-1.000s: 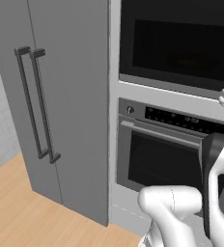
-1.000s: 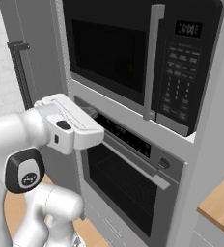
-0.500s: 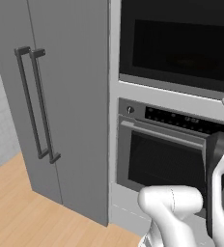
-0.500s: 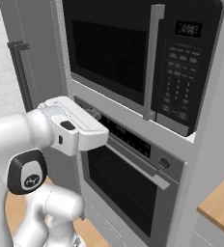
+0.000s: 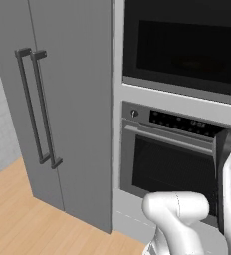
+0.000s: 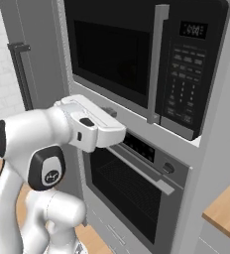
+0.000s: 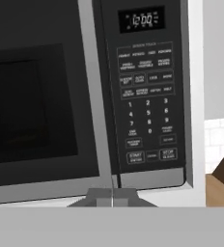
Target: Pick the lemon wedge from the sink and place it in the bowl. Then pick the bowl and place it in the microwave. Then close the microwave door and press the start button.
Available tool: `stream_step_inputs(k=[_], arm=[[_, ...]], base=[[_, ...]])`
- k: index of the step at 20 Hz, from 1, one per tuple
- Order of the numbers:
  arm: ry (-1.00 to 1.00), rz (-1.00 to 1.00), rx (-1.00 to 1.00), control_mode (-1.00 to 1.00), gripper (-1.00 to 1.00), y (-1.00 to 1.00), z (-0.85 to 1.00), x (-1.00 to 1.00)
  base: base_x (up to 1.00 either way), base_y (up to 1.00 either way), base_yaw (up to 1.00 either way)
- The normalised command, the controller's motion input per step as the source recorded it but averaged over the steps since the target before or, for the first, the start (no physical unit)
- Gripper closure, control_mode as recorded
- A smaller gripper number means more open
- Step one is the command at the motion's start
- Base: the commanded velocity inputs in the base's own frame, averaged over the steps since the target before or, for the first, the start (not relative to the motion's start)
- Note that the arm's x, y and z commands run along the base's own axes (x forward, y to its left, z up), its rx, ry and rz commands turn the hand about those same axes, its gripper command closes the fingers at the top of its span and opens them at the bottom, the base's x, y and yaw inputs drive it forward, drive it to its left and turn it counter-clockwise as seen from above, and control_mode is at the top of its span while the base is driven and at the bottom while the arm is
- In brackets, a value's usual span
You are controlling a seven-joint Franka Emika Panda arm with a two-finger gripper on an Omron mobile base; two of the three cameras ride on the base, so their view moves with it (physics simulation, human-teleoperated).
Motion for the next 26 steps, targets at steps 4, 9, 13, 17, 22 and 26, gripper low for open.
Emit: stream_step_inputs(k=[4, 9, 13, 17, 22, 26], arm=[[0.00, 0.00, 0.01, -1.00, 1.00, -0.41, 0.00, 0.03], [0.00, 0.00, 0.00, -1.00, 1.00, -0.30, 0.00, 0.01], [0.00, 0.00, 0.00, -1.00, 1.00, -0.21, 0.00, 0.06], [0.00, 0.00, 0.00, -1.00, 1.00, 0.00, -0.11, 0.01], [0.00, 0.00, 0.00, -1.00, 1.00, 0.00, -0.16, 0.10], [0.00, 0.00, 0.00, -1.00, 1.00, -0.19, -0.03, 0.21]], base=[[0.00, 0.00, 0.00], [0.00, 0.00, 0.00], [0.00, 0.00, 0.00], [0.00, 0.00, 0.00], [0.00, 0.00, 0.00], [0.00, 0.00, 0.00]])
